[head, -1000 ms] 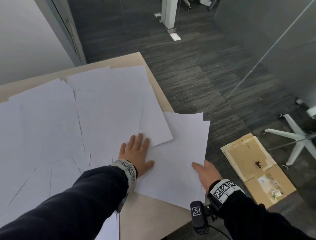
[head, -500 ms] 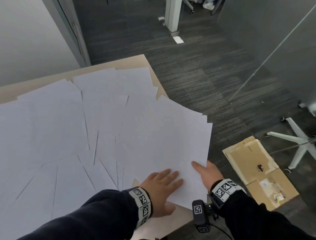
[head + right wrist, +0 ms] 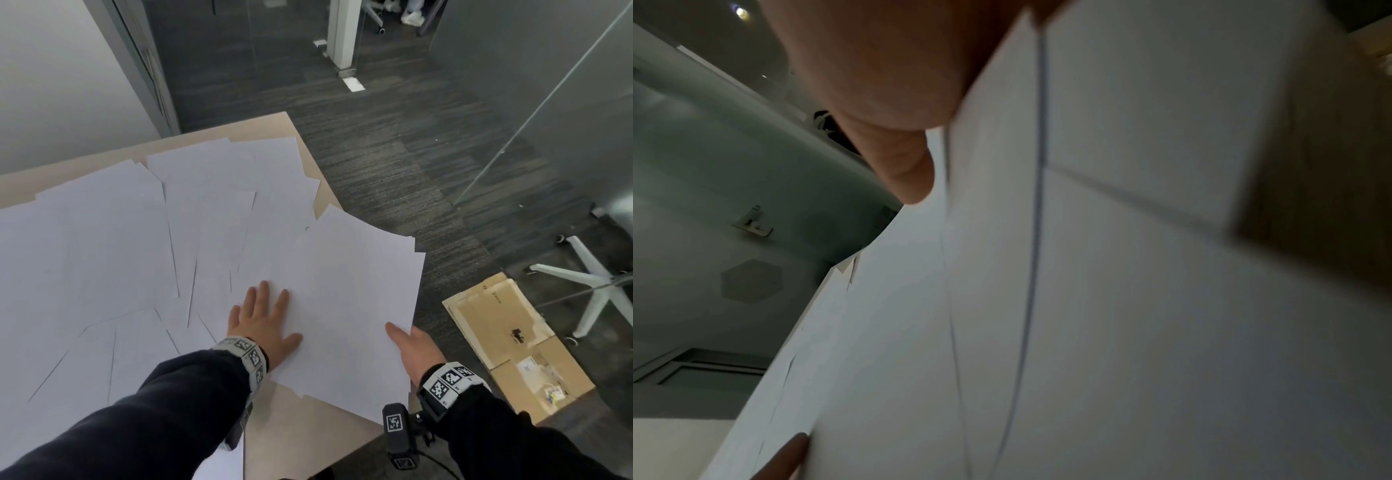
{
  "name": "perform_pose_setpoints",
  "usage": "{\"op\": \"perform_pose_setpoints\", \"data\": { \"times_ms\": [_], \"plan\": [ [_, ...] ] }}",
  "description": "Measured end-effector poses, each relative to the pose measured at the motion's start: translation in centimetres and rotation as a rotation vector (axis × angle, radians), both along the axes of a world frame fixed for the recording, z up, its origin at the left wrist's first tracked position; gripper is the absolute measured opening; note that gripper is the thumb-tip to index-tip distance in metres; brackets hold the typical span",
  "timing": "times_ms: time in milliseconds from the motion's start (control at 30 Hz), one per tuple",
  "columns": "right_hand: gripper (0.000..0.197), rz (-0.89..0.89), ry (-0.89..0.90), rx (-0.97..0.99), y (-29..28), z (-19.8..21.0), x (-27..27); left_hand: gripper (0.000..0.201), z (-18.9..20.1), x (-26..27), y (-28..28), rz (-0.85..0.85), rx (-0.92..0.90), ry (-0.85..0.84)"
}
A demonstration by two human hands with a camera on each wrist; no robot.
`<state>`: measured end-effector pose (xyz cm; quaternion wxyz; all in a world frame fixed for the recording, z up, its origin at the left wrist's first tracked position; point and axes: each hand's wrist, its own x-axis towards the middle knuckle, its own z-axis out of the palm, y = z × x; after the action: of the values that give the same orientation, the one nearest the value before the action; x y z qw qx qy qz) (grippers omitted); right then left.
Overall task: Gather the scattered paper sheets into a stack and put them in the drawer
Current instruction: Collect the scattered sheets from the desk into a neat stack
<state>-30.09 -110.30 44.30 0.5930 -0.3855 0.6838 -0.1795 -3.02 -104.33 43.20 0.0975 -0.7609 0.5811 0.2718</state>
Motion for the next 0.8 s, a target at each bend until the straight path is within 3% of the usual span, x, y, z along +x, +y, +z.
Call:
{"op": "perform_pose_setpoints", "data": {
  "times_ms": [233,467,667,800],
  "plan": [
    [0.022,-0.045,0.023,0.008,0.2,-0.6,-0.2,0.088,-0.2,-3.9,3.5,-0.168,-0.059,0.044],
    [0.012,-0.065,0.013,0.01,0.7,-1.1,-1.0,0.09,0.1,-2.6,1.8,-0.029,-0.103,0.035],
    [0.024,-0.156,-0.059,0.032,0.9,-0.4,-1.3,0.09,-0.2,-3.6,3.0,-0.184,-0.081,0.063],
    [0.015,-0.145,0.027,-0.026,1.1,0.2,-1.5,0.089,-0.5,-4.8,4.0,-0.21,-0.1,0.089]
  ]
}}
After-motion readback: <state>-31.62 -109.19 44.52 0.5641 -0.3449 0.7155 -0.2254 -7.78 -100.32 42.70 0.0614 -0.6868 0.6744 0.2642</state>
